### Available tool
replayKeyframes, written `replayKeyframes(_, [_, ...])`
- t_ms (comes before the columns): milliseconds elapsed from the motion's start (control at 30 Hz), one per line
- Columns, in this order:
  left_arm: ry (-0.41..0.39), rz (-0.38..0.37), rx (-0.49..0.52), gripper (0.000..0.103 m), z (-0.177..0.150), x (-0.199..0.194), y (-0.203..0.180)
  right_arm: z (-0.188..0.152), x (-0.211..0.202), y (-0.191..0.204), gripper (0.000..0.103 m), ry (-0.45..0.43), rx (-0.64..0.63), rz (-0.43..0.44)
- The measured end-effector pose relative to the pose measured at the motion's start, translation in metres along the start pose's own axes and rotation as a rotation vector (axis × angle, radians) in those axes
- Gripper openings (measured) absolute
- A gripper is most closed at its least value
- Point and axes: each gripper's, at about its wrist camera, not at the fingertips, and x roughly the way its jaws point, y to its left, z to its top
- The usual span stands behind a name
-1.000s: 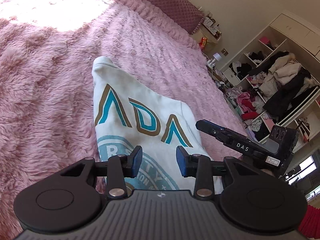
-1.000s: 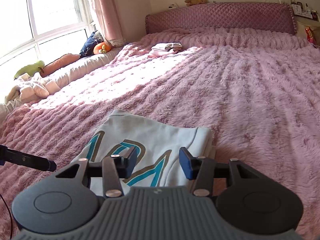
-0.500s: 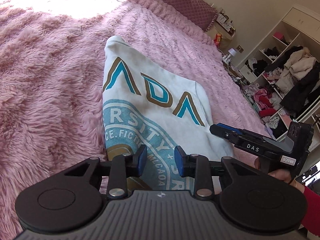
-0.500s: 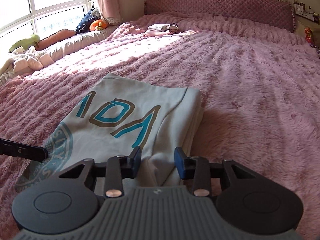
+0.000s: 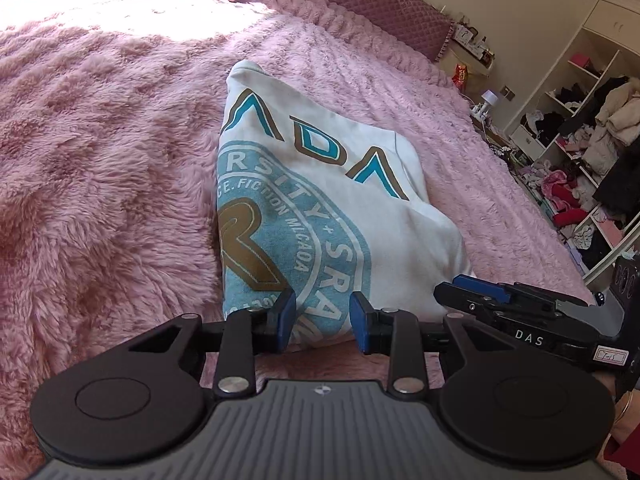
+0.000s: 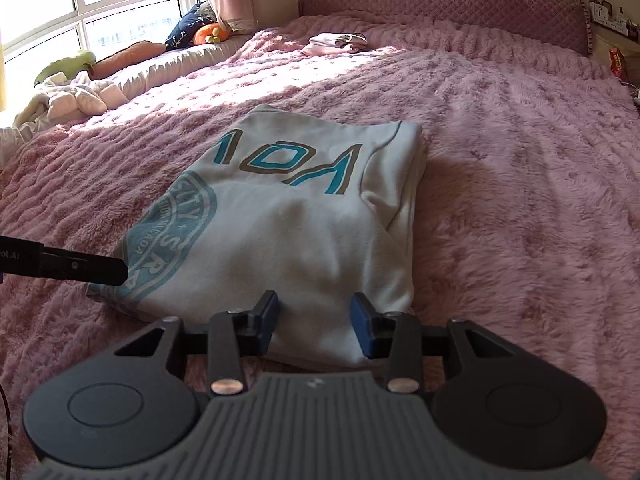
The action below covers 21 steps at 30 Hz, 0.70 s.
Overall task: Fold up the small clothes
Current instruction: 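Open both grippers and press the folded bundle flat, then withdraw both open grippers from the folded sweatshirt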
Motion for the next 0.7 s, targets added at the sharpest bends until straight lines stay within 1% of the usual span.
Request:
replayKeyframes(100, [0.013,0.026,-0.027,0.037,0.002,-0.007,-0.005,0.007,-0.008,0.003,0.038,0.019,0.051,-0.045])
replayKeyframes(133, [0.011,0.037,-0.03,0.041,0.004,-0.013,-0.01,0.011,-0.014,0.005,0.042,0.018,0.072,-0.061])
replayKeyframes(167, [-0.002,0.061,-0.023,0.051,0.007,-0.023,-0.018,0.015,-0.022,0.009,0.045,0.018,0.09,-0.075])
replayKeyframes(200, [-0.013,0.09,-0.011,0.057,0.009,-0.031,-0.026,0.019,-0.031,0.014,0.052,0.014,0.102,-0.089])
replayKeyframes(233, [-0.022,0.125,0.003,0.068,0.011,-0.039,-0.034,0.022,-0.041,0.019,0.06,0.008,0.105,-0.104])
replayKeyframes(267, [-0.029,0.162,0.022,0.074,0.013,-0.048,-0.044,0.026,-0.05,0.026,0.064,0.0,0.097,-0.128])
replayKeyframes(333, [-0.035,0.21,0.037,0.078,0.014,-0.062,-0.06,0.03,-0.066,0.044,0.073,-0.019,0.061,-0.174])
replayKeyframes(400, [-0.044,0.244,0.04,0.078,0.013,-0.075,-0.073,0.032,-0.083,0.06,0.08,-0.032,0.03,-0.218])
replayKeyframes(433, [-0.049,0.265,0.042,0.079,0.011,-0.08,-0.079,0.033,-0.089,0.067,0.082,-0.033,0.021,-0.238])
replayKeyframes(533, [-0.066,0.322,0.051,0.087,0.005,-0.092,-0.096,0.033,-0.11,0.087,0.082,-0.044,0.0,-0.292])
replayKeyframes(633, [-0.058,0.371,0.058,0.088,-0.001,-0.099,-0.107,0.031,-0.127,0.102,0.082,-0.049,-0.007,-0.36])
replayKeyframes(700, [-0.056,0.393,0.056,0.088,-0.004,-0.103,-0.11,0.028,-0.135,0.108,0.082,-0.044,-0.002,-0.373])
